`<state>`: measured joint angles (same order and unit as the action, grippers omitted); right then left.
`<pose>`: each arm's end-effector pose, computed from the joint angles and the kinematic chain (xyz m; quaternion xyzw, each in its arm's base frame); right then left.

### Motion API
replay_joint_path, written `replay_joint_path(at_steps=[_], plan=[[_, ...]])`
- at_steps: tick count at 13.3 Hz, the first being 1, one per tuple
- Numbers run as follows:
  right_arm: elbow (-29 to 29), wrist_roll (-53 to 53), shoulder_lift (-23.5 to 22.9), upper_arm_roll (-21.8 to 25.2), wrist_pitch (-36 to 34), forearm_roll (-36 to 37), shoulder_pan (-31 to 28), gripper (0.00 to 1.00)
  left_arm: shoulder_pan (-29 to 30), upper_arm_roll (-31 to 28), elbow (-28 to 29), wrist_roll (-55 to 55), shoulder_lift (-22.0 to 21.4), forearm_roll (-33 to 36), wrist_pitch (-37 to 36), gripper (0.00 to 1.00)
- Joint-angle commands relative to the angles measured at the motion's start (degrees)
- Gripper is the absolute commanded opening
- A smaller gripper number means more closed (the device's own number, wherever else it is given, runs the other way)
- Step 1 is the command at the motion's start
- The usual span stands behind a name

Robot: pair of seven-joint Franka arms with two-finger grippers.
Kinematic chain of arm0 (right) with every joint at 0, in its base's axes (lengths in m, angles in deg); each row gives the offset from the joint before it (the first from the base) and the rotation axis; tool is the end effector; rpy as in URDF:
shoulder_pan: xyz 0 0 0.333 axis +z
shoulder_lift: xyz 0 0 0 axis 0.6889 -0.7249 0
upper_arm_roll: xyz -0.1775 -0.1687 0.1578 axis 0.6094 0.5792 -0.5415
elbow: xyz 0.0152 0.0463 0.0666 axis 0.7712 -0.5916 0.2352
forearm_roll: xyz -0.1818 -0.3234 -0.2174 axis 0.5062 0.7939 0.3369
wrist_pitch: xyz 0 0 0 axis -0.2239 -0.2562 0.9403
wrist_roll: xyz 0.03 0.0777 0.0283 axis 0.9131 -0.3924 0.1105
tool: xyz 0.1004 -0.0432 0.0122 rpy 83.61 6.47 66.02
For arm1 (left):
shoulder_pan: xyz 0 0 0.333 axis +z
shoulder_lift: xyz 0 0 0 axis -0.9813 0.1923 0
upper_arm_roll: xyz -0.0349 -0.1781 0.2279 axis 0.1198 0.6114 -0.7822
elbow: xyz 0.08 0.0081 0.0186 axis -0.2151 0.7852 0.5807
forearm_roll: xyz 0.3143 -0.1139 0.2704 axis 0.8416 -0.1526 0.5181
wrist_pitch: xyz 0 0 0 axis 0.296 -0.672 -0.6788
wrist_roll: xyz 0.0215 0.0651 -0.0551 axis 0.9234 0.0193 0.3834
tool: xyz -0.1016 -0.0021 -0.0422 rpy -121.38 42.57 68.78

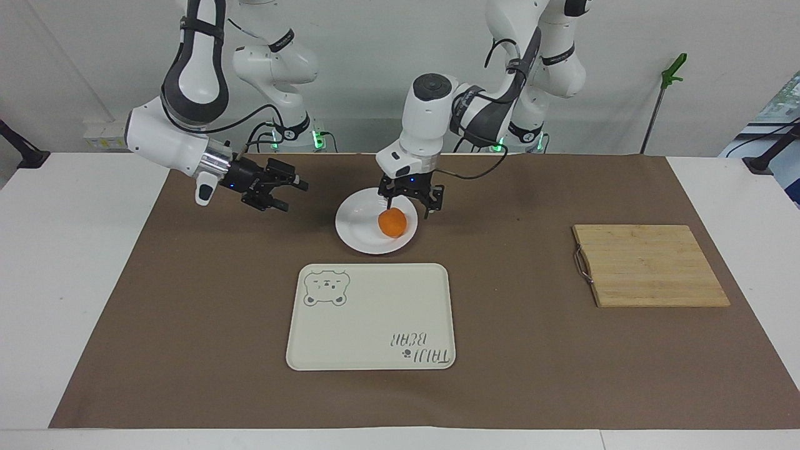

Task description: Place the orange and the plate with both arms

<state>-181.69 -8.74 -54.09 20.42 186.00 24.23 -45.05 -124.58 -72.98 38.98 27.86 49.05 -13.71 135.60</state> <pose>0.5344 0.0119 0.3539 -0.9003 -0.0252 -0.0121 0.4345 0.4831 -0.4333 0.3935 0.9883 -0.1406 0.0330 0.0488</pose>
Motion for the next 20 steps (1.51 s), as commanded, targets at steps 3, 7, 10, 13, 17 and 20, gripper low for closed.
replay_joint_path(at_steps=[3, 7, 10, 13, 17, 20], plan=[[-3.0, -12.6, -7.5, -0.1, 8.1, -9.9, 4.4, 1.00, 9.7, 0.2, 1.0, -5.3, -1.8, -0.2, -2.6, 1.00], [-7.8, -18.4, -7.7, -0.1, 9.7, -13.6, 5.0, 1.00, 19.4, 0.2, 1.4, -18.8, -4.7, -0.2, -4.0, 1.00], [-10.3, -21.2, -7.7, -0.1, 10.7, -15.7, 5.8, 1.00, 26.7, 0.2, 1.2, -27.4, -8.8, -0.2, -8.8, 1.00], [-12.7, -22.3, -7.5, -0.1, 12.0, -18.8, 7.3, 1.00, 32.6, 0.1, -1.0, -33.6, -11.3, 0.2, -13.2, 1.00], [-15.5, -22.0, -6.1, -0.2, 12.0, -18.9, 8.0, 1.00, 36.9, 0.1, -10.5, -36.6, -11.3, 4.1, -23.0, 1.00], [-17.5, -22.3, -5.0, -0.1, 12.1, -21.8, 9.7, 1.00, 38.1, -0.2, -16.8, -36.6, -10.8, 3.5, -29.1, 1.00]])
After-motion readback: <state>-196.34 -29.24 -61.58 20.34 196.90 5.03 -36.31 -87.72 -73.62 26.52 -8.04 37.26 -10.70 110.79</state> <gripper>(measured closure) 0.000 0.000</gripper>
